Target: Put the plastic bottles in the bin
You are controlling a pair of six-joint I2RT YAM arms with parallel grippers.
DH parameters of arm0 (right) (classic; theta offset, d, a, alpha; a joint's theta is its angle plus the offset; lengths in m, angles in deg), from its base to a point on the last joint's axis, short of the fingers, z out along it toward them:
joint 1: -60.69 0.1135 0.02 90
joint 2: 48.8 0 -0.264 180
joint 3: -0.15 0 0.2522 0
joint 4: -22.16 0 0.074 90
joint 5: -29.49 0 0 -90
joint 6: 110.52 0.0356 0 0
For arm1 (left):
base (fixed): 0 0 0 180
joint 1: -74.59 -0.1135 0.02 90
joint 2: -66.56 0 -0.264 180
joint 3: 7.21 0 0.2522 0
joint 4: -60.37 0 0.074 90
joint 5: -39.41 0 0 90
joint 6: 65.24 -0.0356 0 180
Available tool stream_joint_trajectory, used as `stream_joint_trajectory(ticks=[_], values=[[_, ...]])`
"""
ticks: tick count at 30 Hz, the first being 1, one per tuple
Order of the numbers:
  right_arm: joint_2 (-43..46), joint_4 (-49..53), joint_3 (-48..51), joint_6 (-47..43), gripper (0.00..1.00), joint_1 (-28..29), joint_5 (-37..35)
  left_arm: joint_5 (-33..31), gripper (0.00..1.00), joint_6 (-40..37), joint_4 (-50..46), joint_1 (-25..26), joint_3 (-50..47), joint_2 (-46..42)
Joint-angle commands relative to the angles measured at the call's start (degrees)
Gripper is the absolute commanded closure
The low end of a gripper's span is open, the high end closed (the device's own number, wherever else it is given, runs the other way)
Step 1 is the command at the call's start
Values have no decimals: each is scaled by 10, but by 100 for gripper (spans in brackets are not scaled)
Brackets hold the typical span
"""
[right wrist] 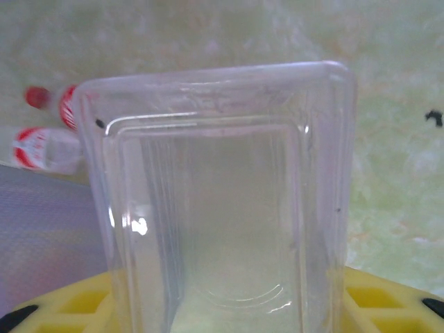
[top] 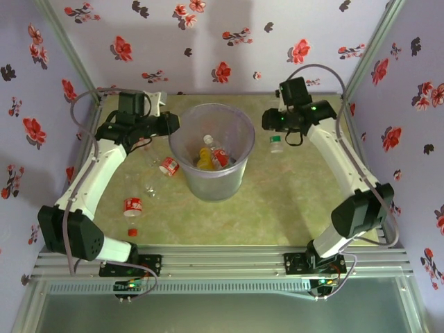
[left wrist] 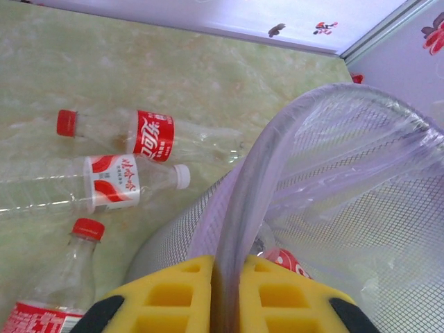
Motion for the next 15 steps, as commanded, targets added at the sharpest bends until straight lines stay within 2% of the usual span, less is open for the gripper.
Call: stream_joint_trajectory(ticks=[1, 8, 15], values=[[31, 38, -47, 7, 51, 22, -13, 22, 100, 3, -17, 21, -4, 18], [16, 58, -145, 26, 52, 99, 0, 21, 100, 10, -7, 39, -11, 22], [-57, 51, -206, 49, 53, 168, 63, 19, 100, 15, 2, 43, -17, 18]])
